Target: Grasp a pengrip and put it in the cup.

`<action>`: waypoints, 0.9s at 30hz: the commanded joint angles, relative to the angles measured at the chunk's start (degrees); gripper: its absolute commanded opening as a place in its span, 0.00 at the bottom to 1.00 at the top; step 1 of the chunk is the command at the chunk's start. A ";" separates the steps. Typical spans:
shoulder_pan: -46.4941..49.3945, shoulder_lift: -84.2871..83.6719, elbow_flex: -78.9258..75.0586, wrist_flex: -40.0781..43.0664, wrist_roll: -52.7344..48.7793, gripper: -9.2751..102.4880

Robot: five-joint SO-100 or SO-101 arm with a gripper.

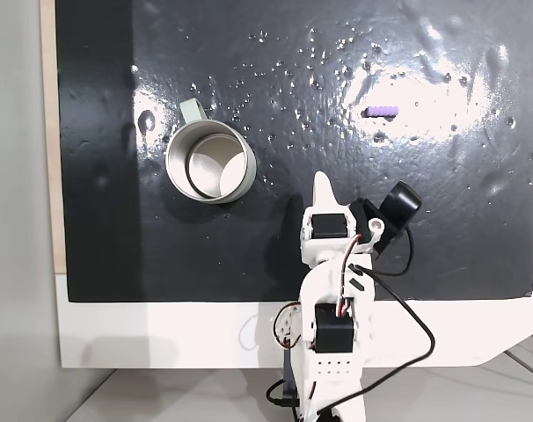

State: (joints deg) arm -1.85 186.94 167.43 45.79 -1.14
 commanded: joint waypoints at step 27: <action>14.41 -83.67 -85.96 28.92 -15.29 0.22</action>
State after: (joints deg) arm 11.07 106.96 89.12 73.56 -14.50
